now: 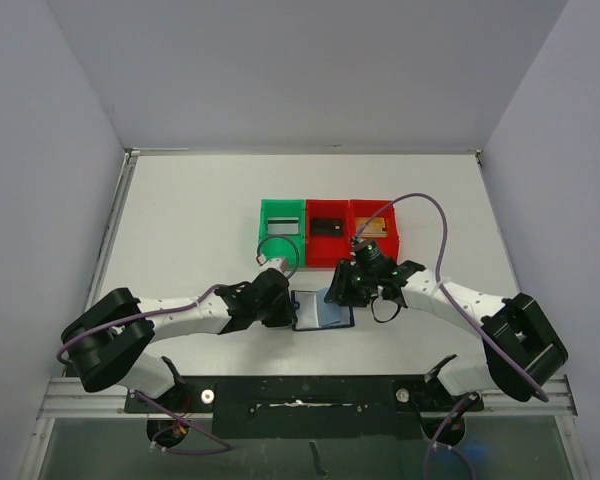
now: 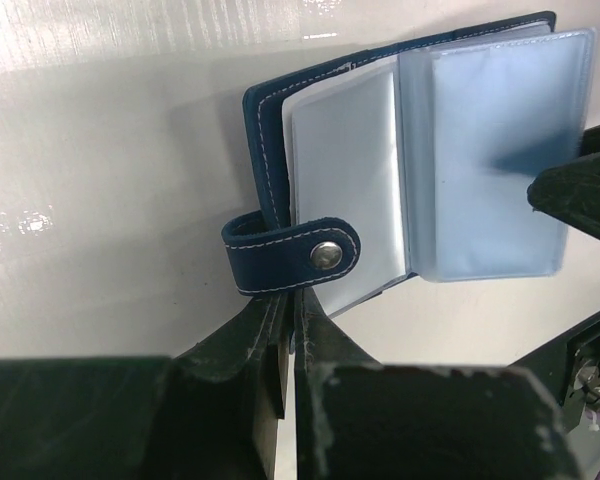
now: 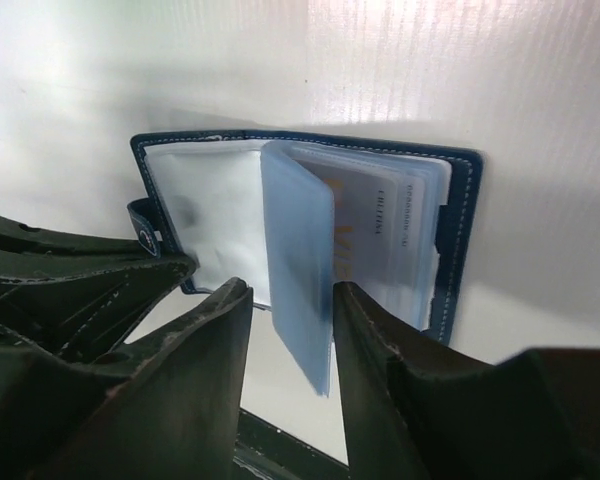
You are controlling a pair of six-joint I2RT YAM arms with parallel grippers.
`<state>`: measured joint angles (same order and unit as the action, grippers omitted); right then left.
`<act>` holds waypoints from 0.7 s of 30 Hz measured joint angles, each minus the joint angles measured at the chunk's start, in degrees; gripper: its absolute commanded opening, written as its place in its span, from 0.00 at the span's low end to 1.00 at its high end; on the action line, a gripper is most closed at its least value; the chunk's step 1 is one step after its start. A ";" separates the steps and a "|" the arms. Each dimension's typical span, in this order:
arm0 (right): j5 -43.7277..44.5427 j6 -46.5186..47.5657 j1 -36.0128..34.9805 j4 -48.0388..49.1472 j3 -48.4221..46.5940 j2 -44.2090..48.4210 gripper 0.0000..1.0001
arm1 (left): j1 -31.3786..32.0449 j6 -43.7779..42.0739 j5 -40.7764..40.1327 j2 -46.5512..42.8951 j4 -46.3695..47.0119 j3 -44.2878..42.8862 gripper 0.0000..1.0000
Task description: Take the credit cards out of the card holder
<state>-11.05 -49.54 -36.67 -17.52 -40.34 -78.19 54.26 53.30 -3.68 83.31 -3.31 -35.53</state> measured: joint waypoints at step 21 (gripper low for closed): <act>3.65 -0.90 -0.17 -2.71 -0.20 2.32 0.50 | 0.00 0.00 0.59 0.00 0.00 0.00 0.00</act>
<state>-7.40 -50.43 -36.84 -20.23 -40.53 -75.88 54.26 53.30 -3.09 83.31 -3.31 -35.53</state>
